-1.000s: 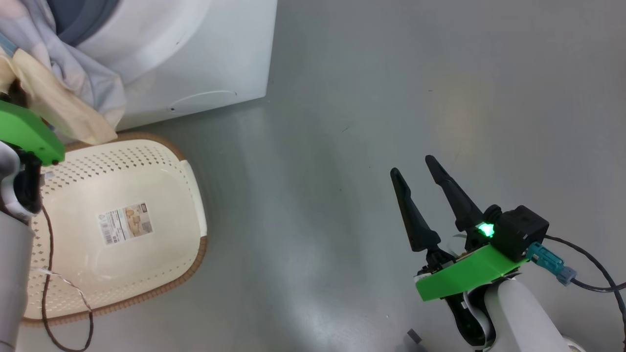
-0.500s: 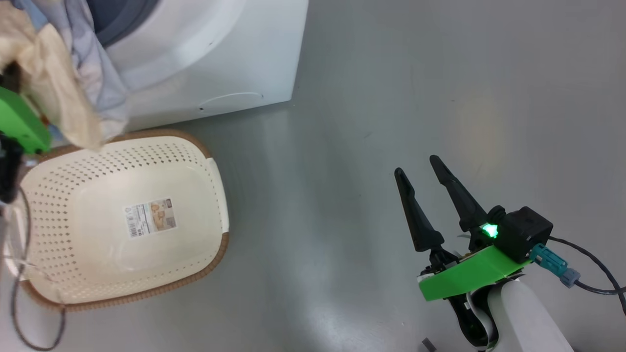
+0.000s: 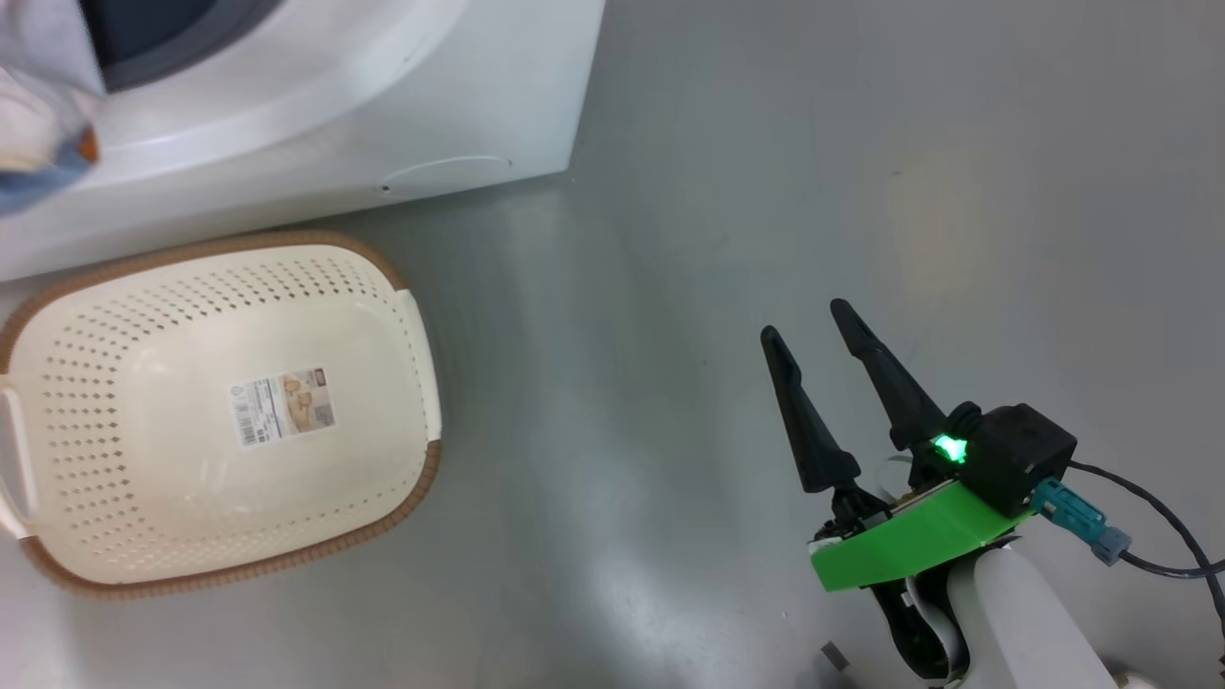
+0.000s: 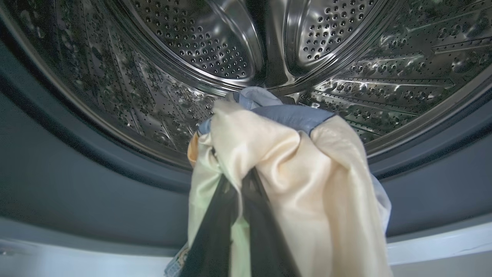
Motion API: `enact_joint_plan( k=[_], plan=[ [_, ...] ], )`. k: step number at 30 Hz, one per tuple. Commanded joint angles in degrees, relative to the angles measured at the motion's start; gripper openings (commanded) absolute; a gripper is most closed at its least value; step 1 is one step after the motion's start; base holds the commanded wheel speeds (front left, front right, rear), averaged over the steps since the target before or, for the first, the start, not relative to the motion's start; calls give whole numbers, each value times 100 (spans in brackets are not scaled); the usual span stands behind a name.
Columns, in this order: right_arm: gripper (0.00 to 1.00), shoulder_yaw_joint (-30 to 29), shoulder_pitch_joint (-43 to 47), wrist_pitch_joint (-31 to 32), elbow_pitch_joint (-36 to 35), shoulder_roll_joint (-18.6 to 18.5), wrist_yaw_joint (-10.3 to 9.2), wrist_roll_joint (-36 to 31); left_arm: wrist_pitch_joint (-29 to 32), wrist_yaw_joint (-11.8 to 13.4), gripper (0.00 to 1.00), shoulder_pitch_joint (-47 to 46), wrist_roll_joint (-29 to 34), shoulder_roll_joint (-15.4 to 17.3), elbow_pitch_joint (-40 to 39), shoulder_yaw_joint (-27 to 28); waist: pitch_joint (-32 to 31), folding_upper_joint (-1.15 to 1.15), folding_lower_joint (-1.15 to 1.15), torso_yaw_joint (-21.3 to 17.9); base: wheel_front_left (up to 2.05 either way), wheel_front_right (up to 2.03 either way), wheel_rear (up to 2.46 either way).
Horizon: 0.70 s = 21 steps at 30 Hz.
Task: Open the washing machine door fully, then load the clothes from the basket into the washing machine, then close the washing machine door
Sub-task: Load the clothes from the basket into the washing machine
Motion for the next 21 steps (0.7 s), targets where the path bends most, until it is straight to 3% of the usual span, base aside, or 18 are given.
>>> enact_joint_plan(
  k=[1,10,21],
  plan=[
    [100,171,32,-69,-145,15,9,2,33,65,0,-220,93,374,-164,205,95,0,0,-89,0,0,0],
    [100,422,-161,-69,-216,15,9,193,-53,28,0,-1178,570,710,284,81,517,0,0,-492,0,0,0],
    [100,757,-419,-69,-324,15,9,462,-1176,-16,0,-2583,1358,1107,837,-12,1103,0,0,-1042,0,0,0]
  ],
)
